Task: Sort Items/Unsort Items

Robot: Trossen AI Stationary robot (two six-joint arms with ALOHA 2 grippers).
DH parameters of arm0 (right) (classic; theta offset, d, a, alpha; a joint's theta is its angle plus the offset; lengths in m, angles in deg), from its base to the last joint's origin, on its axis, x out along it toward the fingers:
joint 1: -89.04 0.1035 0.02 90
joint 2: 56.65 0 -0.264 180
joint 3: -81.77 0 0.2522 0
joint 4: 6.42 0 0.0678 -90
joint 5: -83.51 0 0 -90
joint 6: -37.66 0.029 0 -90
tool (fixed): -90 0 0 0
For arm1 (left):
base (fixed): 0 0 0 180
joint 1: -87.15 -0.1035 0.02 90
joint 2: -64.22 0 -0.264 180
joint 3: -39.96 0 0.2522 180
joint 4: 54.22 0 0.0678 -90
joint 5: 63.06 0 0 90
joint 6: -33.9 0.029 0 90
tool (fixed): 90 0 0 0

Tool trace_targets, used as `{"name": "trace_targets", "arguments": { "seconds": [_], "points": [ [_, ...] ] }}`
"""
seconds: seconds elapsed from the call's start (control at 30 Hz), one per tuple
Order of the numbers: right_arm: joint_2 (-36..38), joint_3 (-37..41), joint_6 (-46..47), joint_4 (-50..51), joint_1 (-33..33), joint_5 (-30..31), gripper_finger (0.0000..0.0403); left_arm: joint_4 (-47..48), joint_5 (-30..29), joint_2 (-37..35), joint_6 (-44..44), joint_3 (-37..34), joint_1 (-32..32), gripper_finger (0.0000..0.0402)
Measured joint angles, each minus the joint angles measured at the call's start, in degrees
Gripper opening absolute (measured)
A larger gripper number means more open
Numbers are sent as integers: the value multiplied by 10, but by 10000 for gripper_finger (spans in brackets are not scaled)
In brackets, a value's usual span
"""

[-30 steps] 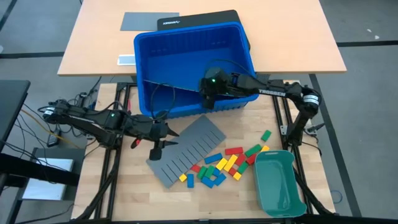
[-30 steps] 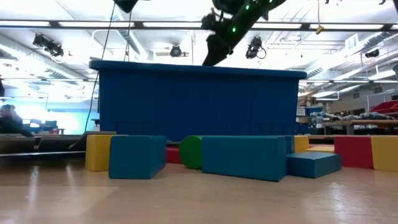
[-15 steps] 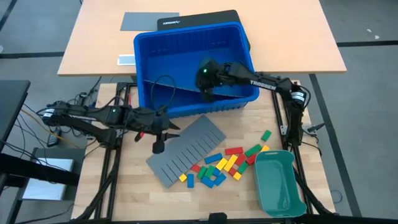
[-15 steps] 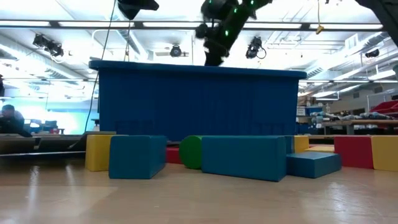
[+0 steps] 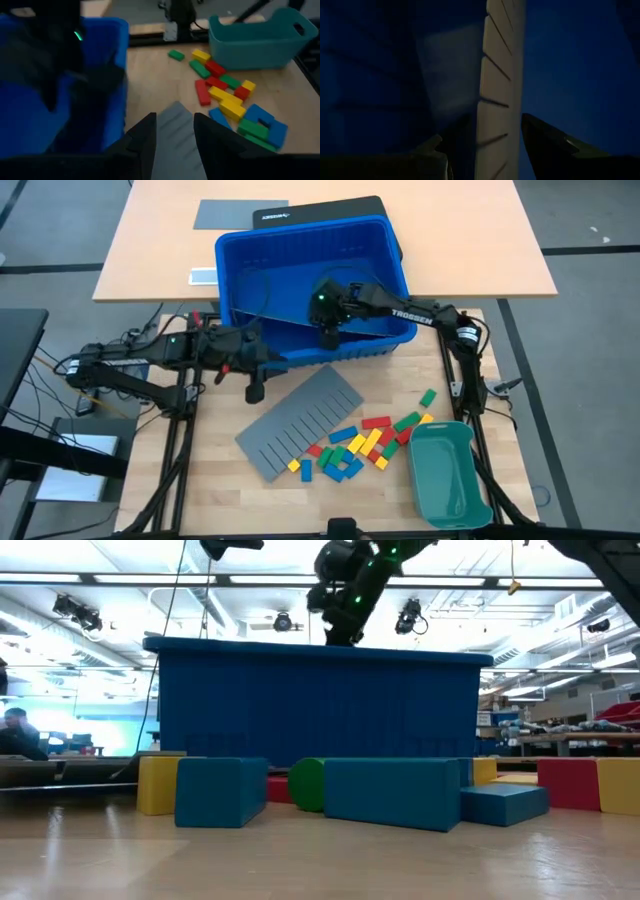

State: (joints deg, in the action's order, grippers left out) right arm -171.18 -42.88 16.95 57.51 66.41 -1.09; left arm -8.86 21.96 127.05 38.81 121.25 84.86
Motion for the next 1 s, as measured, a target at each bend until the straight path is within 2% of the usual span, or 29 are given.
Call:
{"name": "trace_targets", "arguments": {
  "seconds": [0.1,0.27,0.37,0.5,0.63,0.8,0.87,1.0],
  "points": [
    [-12,-1,0,-14,-5,24,176,1,17,0,12,2,-22,137],
    [-24,-3,-8,-5,-25,6,153,-1,31,0,27,2,-53,137],
    [-30,-4,-28,-4,-36,-2,109,-4,32,-1,36,2,-67,137],
    [-27,-9,-72,4,-42,17,18,-3,36,-3,40,2,-78,136],
    [-24,-41,-127,12,-42,85,9,4,38,-7,42,2,-88,136],
    [-16,-100,-170,36,-47,129,5,10,38,-17,44,2,-98,136],
    [-14,-117,-185,43,-47,143,4,10,38,-22,51,2,-99,136],
    [-16,-149,-212,58,-47,132,3,14,27,-34,55,2,-98,135]
  ]
}}
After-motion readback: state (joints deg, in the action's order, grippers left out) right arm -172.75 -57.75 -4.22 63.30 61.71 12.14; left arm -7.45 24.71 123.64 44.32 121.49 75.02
